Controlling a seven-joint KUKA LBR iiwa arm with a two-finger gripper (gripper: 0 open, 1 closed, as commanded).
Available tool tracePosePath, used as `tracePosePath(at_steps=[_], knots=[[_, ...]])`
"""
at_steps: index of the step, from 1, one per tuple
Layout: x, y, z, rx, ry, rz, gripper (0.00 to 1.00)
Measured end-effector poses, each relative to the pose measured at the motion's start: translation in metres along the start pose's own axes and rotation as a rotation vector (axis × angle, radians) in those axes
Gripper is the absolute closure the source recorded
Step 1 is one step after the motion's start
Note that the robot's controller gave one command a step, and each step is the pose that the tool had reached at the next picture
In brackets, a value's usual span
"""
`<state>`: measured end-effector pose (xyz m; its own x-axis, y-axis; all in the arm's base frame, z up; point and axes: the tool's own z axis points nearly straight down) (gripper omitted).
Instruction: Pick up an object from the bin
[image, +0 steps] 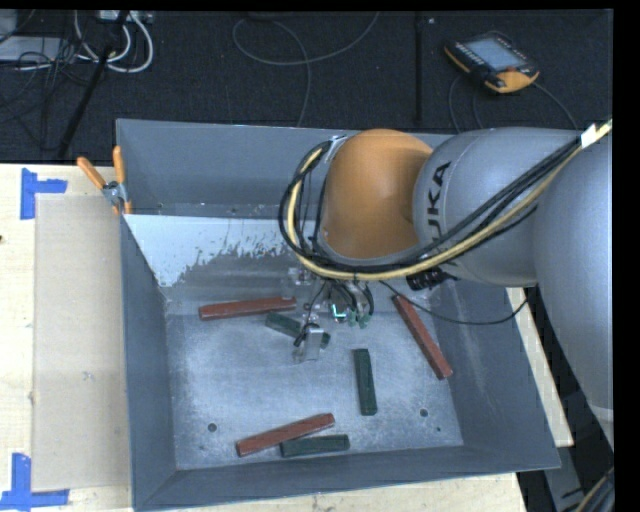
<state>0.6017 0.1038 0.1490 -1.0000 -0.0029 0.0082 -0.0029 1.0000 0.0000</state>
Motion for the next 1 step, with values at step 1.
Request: tracePosePath(at_steps=[1], knots=[[-0.0019,-0.0003,-0.0044,-0.001,-0.007,0.002,0.0]])
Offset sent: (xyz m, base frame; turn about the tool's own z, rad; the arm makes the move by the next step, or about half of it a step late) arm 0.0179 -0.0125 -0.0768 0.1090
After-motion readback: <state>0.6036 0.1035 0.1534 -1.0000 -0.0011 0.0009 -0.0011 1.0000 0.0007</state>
